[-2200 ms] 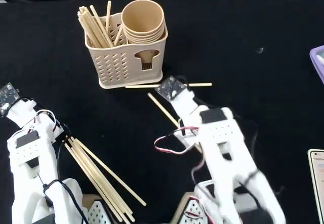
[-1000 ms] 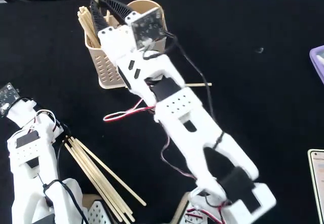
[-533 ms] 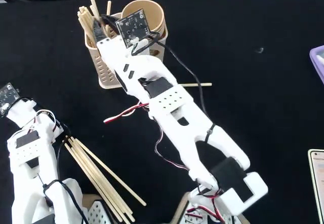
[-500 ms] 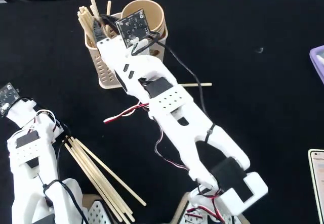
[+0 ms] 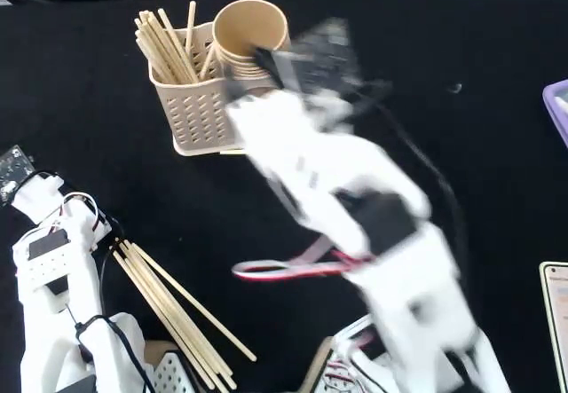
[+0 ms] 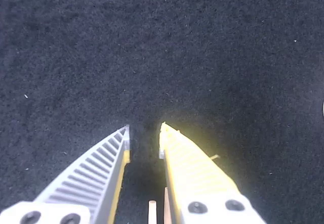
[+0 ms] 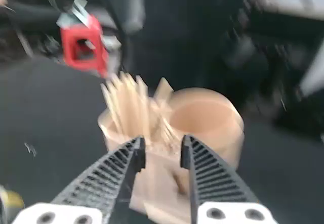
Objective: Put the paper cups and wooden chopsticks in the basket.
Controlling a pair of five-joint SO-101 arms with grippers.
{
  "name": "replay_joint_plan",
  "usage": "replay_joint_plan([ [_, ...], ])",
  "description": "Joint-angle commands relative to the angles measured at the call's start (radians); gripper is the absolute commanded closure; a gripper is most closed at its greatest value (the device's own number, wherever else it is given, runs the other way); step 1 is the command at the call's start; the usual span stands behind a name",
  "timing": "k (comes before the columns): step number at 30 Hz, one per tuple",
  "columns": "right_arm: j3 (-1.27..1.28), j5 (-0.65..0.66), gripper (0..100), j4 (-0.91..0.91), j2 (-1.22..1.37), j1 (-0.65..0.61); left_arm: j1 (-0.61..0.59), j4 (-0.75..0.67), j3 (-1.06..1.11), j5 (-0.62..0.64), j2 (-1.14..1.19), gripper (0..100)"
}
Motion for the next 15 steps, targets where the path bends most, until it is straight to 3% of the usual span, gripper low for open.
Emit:
replay_joint_plan([
  [1,0.077,0.0,86.8,0.241,-0.104,0.201,-0.002,-0.015,-0.007,0.008,-0.021,89],
  [4,0.245,-0.003,86.8,0.23,-0.085,0.388,-0.002,-0.015,-0.007,0.008,-0.021,89],
  [7,0.397,-0.008,86.8,0.074,0.002,0.523,-0.002,-0.015,-0.007,0.008,-0.021,89],
  [11,0.444,-0.008,86.8,-0.086,0.205,0.545,-0.002,-0.015,-0.007,0.008,-0.021,89],
  [15,0.328,-0.021,86.8,-0.153,0.472,0.545,-0.004,-0.014,-0.007,0.008,-0.021,89],
])
